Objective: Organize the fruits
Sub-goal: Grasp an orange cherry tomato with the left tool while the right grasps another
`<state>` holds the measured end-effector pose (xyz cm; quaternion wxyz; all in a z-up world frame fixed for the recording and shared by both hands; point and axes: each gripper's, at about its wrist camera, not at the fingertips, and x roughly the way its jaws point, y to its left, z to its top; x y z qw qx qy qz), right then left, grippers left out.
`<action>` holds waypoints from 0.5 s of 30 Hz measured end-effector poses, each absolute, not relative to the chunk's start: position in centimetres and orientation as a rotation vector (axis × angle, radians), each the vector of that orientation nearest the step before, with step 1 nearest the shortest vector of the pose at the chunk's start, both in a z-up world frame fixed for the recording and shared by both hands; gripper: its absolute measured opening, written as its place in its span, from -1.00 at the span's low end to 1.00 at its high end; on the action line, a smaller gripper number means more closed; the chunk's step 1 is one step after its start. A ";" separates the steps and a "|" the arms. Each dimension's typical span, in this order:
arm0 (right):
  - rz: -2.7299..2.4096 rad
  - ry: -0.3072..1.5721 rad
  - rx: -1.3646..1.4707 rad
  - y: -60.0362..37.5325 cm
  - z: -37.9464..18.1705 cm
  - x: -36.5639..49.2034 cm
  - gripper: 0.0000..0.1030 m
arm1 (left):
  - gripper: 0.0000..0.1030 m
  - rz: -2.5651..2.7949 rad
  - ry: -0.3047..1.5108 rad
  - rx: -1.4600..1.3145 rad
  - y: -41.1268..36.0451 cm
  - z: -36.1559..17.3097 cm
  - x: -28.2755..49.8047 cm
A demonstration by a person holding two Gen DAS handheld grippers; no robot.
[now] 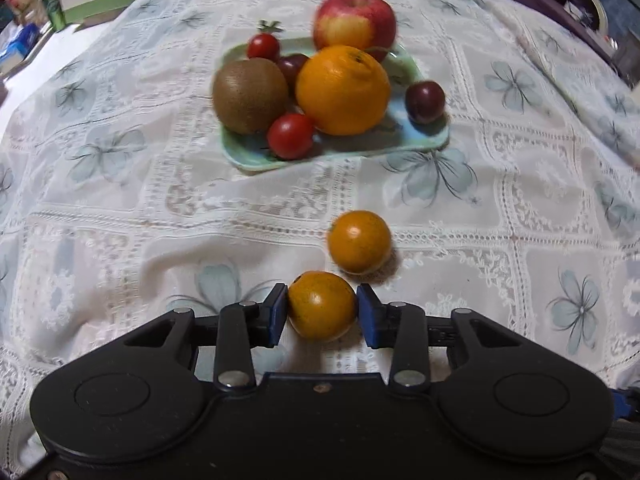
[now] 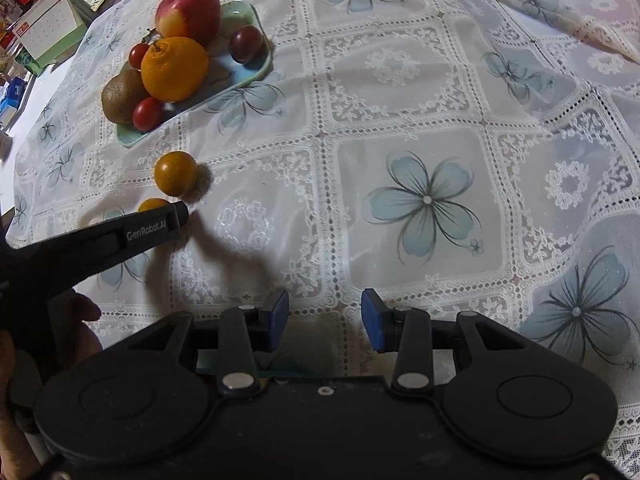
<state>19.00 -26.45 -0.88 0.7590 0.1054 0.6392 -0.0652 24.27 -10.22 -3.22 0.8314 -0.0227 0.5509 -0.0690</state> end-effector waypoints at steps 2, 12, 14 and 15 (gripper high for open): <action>-0.142 1.380 0.219 -25.8 -0.7 19.5 -0.19 | -0.09 -0.125 1.158 -0.048 -9.4 -2.5 24.2; -0.104 1.317 0.209 -21.3 -1.2 24.3 -0.17 | -0.09 -0.029 1.139 -0.027 -3.7 -0.4 23.3; -0.098 1.308 0.212 -20.4 -1.6 25.4 -0.17 | -0.09 -0.014 1.145 -0.030 -2.8 -0.6 23.2; -0.097 1.304 0.216 -19.9 -1.8 26.0 -0.16 | -0.09 -0.008 1.148 -0.034 -2.3 -0.7 23.2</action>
